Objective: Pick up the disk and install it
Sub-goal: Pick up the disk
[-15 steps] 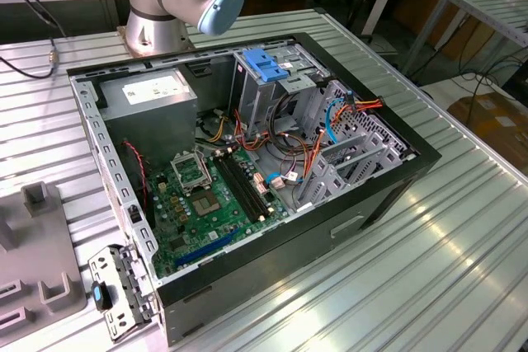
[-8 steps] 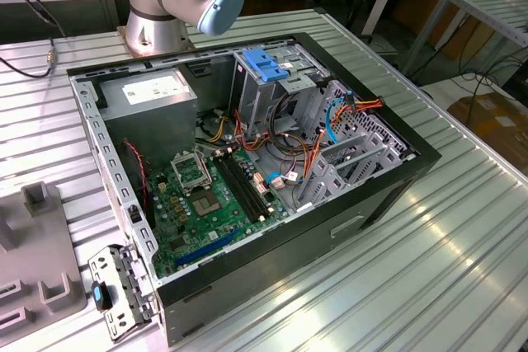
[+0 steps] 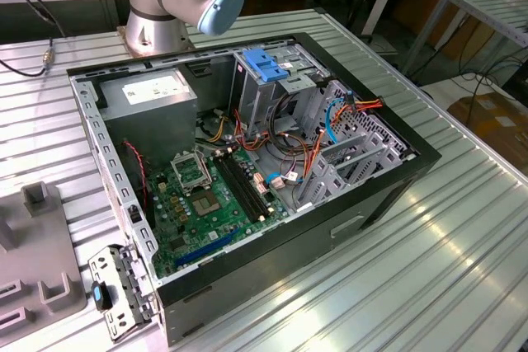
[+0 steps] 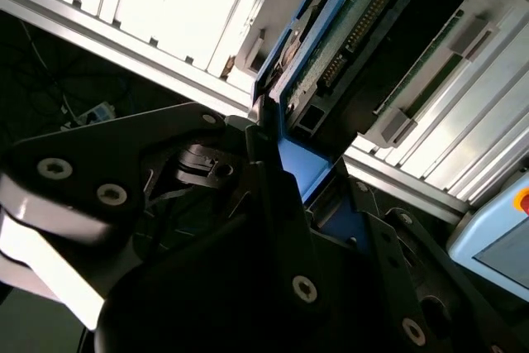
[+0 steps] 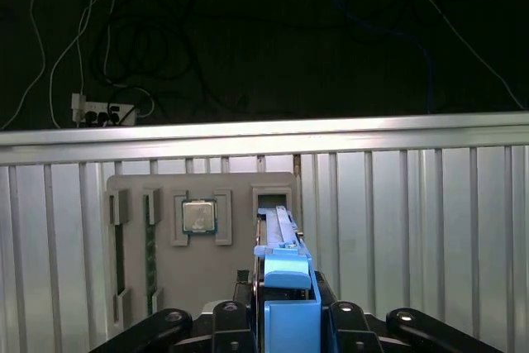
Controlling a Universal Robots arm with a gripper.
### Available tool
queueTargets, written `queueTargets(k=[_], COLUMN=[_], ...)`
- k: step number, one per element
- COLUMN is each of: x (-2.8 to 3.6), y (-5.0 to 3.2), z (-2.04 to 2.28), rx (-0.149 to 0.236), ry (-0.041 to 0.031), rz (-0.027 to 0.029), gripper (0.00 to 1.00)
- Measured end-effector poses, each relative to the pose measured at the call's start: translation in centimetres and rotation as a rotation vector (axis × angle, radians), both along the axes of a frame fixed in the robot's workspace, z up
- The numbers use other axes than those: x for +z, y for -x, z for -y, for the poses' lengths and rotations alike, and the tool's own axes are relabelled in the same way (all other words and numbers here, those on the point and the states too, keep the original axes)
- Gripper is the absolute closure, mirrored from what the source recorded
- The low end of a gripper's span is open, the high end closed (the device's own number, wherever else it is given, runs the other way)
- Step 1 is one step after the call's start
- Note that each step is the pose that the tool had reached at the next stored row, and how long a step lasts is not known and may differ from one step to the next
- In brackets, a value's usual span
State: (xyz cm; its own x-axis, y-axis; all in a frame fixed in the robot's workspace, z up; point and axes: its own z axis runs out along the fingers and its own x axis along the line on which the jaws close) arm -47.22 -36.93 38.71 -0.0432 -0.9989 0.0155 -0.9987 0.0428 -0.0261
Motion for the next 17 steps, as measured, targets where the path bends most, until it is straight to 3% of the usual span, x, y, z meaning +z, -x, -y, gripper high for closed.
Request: queueTargets(k=[14, 17], x=[1.46, 2.06], y=[0.0, 0.0], z=[0.0, 0.0], rx=[0.0, 0.0], ry=[0.0001, 0.0], rz=[-0.0001, 0.0], gripper=[0.63, 0.63])
